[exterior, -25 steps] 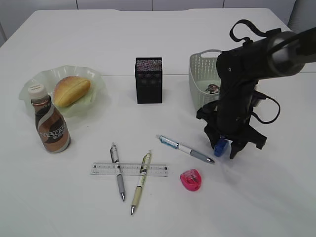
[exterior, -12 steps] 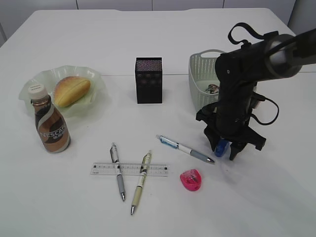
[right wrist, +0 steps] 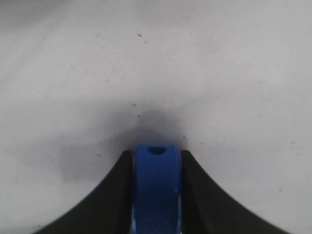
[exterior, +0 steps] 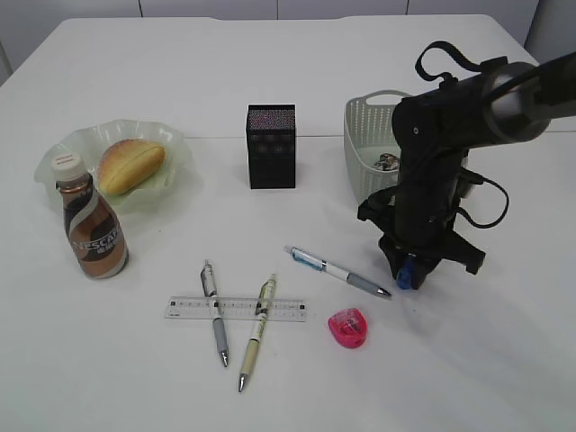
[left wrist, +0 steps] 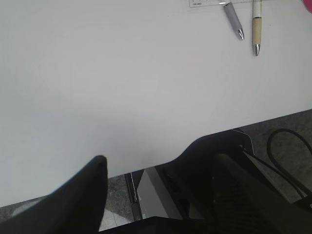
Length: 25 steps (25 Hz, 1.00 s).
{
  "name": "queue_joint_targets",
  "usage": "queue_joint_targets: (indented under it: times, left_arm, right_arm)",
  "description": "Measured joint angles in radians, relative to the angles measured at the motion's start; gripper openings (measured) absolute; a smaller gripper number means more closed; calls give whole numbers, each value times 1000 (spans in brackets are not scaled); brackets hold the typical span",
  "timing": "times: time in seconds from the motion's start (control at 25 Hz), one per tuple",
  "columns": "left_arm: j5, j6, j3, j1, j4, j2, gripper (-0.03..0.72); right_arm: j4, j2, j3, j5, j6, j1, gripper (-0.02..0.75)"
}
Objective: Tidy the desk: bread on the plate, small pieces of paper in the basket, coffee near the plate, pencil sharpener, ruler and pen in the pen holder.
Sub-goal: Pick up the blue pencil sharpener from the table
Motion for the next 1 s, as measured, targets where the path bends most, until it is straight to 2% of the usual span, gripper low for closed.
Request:
queue_joint_targets:
  times: [0.16, 0.48, 0.64, 1.0]
  left_arm:
    - [0, 0, 0, 0, 0, 0, 497]
    - [0, 0, 0, 0, 0, 0, 497]
    - [0, 0, 0, 0, 0, 0, 497]
    - [0, 0, 0, 0, 18, 0, 497]
  right_arm:
    - [-4, 0, -1, 31, -6, 0, 179]
    - [-10, 0, -2, 51, -148, 0, 160]
    - [-10, 2, -2, 90, -283, 4, 159]
    - [-97, 4, -2, 140, -458, 85, 157]
